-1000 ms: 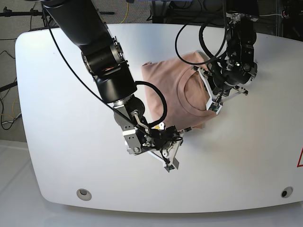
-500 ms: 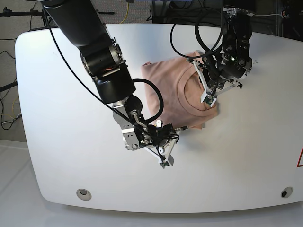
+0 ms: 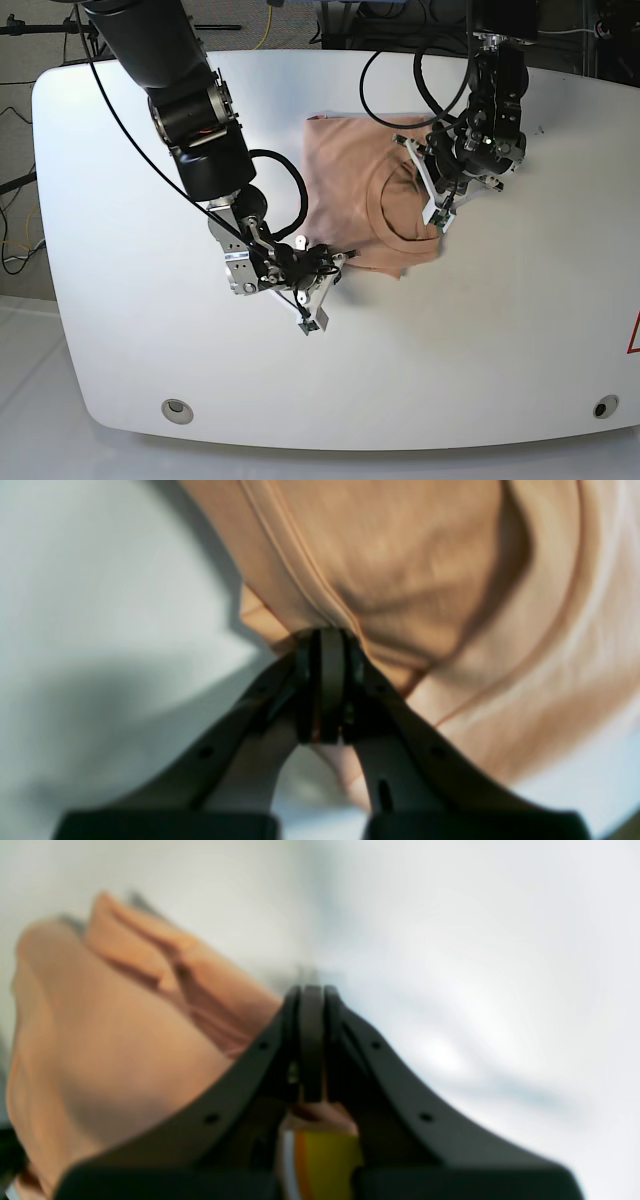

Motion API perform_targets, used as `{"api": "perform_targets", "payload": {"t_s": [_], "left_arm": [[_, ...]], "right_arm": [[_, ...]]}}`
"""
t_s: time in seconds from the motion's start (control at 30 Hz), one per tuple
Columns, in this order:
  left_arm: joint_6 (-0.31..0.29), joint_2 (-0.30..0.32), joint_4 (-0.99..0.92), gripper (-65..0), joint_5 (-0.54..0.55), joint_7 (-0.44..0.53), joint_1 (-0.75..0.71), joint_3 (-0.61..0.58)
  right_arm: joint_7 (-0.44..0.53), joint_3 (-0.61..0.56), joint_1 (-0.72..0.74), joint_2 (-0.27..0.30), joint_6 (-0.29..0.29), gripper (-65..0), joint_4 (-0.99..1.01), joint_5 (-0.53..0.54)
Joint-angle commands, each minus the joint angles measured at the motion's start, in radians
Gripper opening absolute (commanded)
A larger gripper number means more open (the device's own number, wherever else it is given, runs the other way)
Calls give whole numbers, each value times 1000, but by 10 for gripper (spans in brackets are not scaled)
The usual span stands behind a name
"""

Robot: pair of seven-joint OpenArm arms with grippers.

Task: Fold the T-shirt properly
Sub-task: 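Grip opposite edges of the folded shirt with both grippers and shift it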

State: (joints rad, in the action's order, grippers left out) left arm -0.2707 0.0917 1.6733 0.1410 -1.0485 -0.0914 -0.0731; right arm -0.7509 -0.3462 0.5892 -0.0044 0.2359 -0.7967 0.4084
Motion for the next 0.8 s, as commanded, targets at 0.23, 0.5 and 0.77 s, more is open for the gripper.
{"api": "perform_targets", "payload": {"t_s": [0.23,0.5,0.77], "left_arm": [[1,1,-131,-650,-14,0,91,-1],[1,0,-218,-650,-13,86,181,-80],[6,-53,-368,-650,-19,153,276,-156]], "right_arm": [[-32,6,-79,74,-8,-645,-161,1],[-91,11,-148,114,-10,-645,-280,2],[-92,121,-242,128,-10,-645,-353,-9]]}}
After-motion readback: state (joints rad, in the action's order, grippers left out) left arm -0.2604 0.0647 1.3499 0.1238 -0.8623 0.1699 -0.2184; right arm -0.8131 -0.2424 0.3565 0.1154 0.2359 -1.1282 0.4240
